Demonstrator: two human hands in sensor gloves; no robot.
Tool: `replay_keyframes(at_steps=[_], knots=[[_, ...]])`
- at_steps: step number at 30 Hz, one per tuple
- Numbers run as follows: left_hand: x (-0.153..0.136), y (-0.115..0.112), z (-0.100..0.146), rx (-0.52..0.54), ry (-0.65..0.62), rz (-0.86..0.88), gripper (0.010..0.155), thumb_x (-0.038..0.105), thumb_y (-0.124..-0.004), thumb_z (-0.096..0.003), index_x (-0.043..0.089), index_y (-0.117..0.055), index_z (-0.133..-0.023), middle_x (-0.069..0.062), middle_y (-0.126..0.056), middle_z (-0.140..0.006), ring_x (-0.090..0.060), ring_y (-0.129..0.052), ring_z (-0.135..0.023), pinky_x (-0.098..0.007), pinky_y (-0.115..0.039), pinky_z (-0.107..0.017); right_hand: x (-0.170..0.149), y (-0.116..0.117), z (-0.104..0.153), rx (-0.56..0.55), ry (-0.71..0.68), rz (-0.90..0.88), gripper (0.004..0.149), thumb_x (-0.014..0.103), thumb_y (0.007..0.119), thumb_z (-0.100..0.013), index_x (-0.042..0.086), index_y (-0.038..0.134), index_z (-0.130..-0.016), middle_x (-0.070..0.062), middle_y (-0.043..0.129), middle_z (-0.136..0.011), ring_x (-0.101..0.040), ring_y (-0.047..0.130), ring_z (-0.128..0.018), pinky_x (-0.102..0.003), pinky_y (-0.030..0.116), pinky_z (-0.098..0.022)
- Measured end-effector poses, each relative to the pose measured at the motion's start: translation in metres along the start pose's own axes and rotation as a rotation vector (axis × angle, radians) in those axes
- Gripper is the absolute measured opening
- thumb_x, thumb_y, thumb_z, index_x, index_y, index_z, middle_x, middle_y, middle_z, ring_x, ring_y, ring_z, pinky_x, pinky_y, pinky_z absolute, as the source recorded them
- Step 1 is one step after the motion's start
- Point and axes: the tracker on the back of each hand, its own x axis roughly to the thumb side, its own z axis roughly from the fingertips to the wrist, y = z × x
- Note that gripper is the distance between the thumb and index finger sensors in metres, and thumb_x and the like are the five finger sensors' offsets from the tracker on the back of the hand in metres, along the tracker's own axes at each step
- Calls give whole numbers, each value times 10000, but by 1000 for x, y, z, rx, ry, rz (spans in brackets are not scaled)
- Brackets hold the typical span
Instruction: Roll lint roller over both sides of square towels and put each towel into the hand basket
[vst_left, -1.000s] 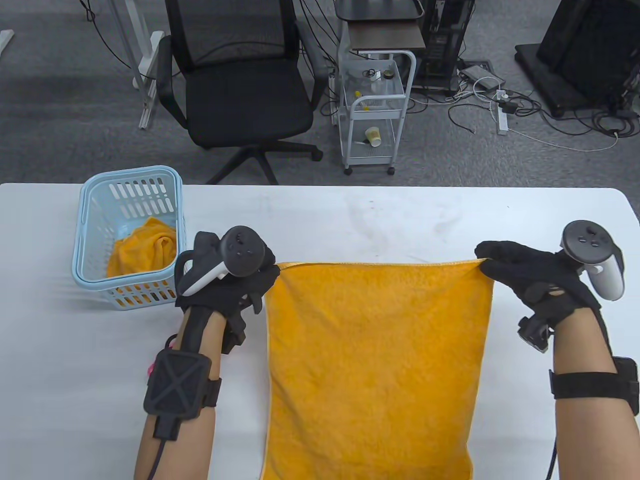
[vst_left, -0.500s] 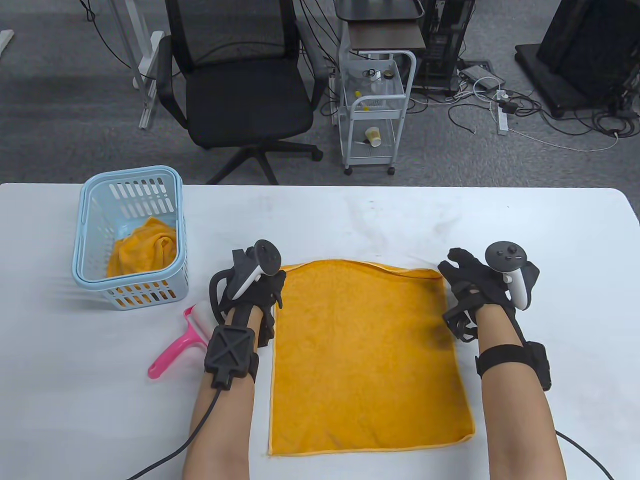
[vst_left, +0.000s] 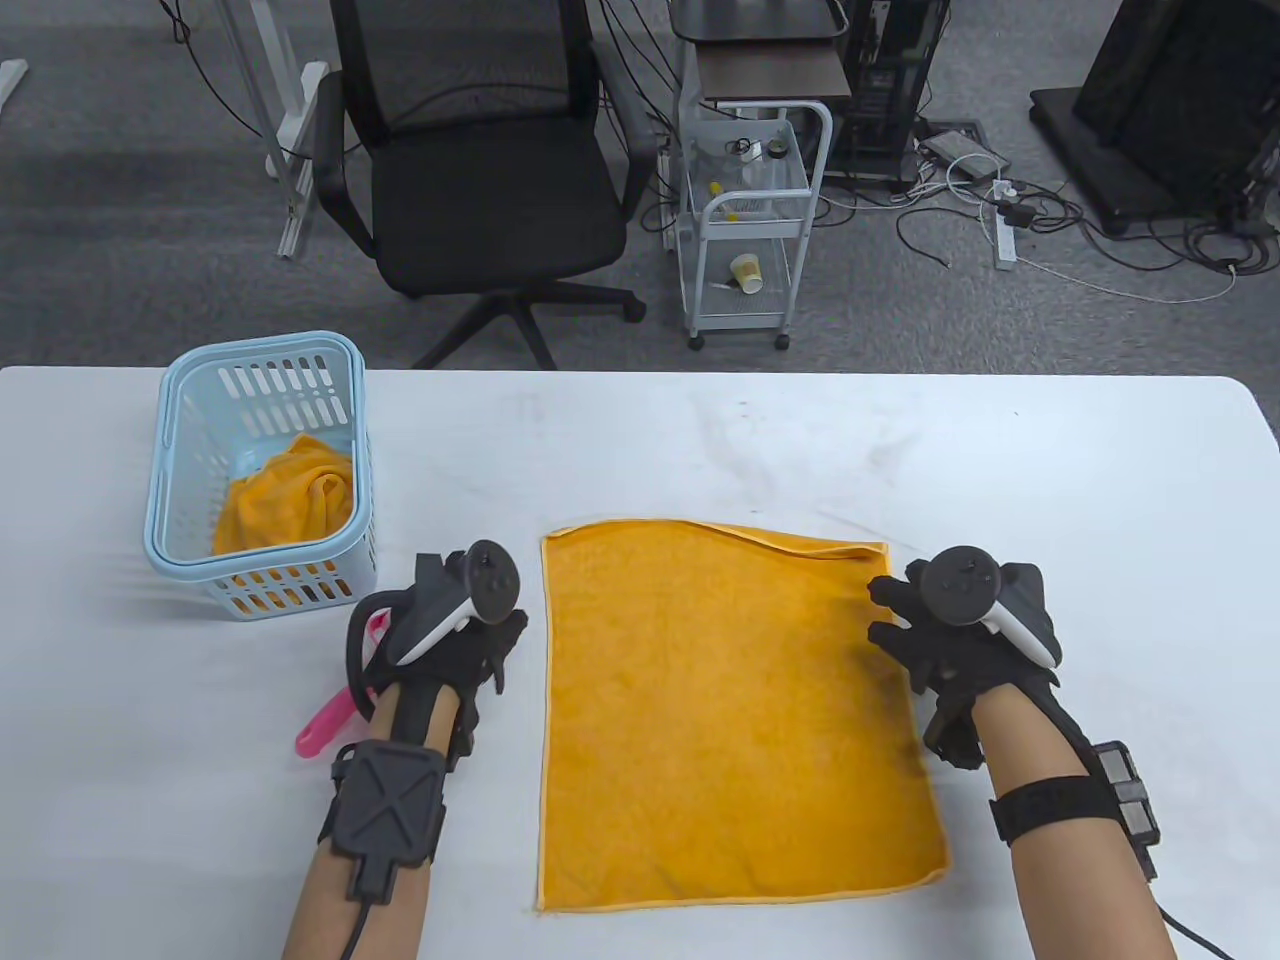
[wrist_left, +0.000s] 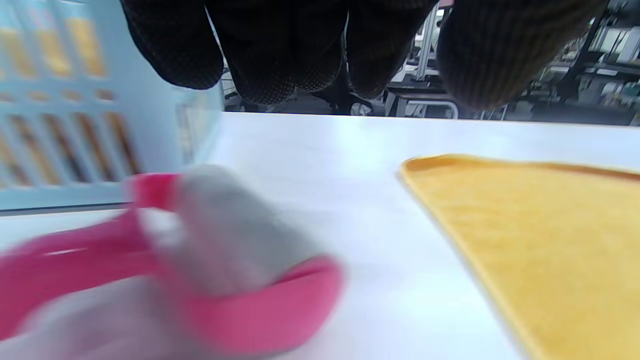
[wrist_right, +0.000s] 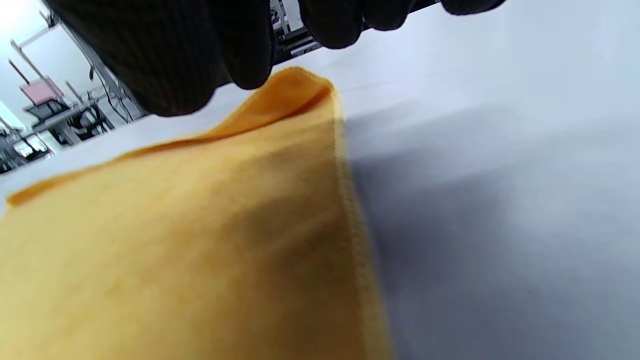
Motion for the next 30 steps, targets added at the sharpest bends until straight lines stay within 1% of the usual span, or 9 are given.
replay_keyframes(at_steps=[6, 10, 14, 16, 19, 23, 26, 28, 30], knots=[[-57, -30, 35, -101, 94, -47, 829, 633, -819, -425, 265, -512, -1102, -105, -448, -1223, -453, -616, -1087, -668, -570, -744, 2, 26, 4, 129, -43, 30, 705, 507, 834, -487, 231, 602, -1093, -209, 392, -1152, -520, 350, -1047, -730, 436, -681], [-85, -51, 37, -167, 168, -42, 926, 621, -872, -392, 228, -448, -1115, -122, -416, -1223, -468, -589, -1094, -678, -559, -744, 2, 39, 6, 180, -59, 136, 771, 516, 871, -471, 230, 541, -1106, -204, 357, -1155, -524, 369, -1046, -731, 446, -680], [-94, -68, 27, -175, 243, -74, 764, 547, -833, -450, 245, -526, -1081, -94, -557, -1172, -417, -702, -1041, -642, -606, -737, 1, 44, 10, 138, -70, 148, 800, 500, 900, -452, 242, 522, -1108, -195, 356, -1157, -517, 377, -1049, -733, 452, -681], [-97, -74, 21, -142, 273, -65, 585, 505, -808, -474, 295, -651, -997, -52, -653, -1125, -383, -762, -1001, -629, -624, -731, -1, 44, 10, 140, -71, 154, 799, 509, 889, -454, 251, 513, -1110, -184, 349, -1160, -506, 372, -1053, -731, 452, -681], [-95, -70, 20, -121, 232, -14, 515, 489, -827, -474, 312, -710, -943, -20, -731, -1071, -337, -832, -951, -609, -669, -716, -3, 45, 10, 137, -75, 136, 798, 507, 892, -455, 253, 514, -1110, -184, 345, -1160, -506, 368, -1053, -731, 450, -682], [-58, -41, 30, -63, 55, 107, 501, 451, -853, -475, 300, -734, -937, -34, -739, -1071, -354, -841, -951, -622, -667, -715, -6, 45, 9, 144, -76, 106, 801, 506, 897, -455, 257, 510, -1111, -174, 332, -1162, -498, 350, -1056, -732, 440, -684], [8, -20, 45, -14, -156, 87, 503, 491, -813, -483, 375, -666, -950, -9, -737, -1072, -361, -845, -958, -620, -678, -712, -8, 46, 8, 143, -77, 95, 796, 505, 894, -458, 262, 510, -1111, -168, 325, -1164, -492, 342, -1057, -731, 438, -686], [52, -16, 53, -24, -277, 102, 507, 500, -795, -485, 406, -630, -955, 16, -789, -1010, -336, -909, -884, -595, -739, -678, -7, 46, 9, 143, -77, 94, 794, 506, 892, -458, 263, 510, -1110, -167, 322, -1164, -491, 339, -1058, -730, 435, -687], [113, -21, 64, -62, -446, 86, 513, 503, -784, -488, 401, -613, -961, 22, -819, -949, -294, -955, -786, -522, -822, -599, -7, 45, 9, 142, -78, 94, 797, 507, 890, -459, 261, 506, -1112, -167, 321, -1164, -492, 338, -1058, -731, 437, -685]])
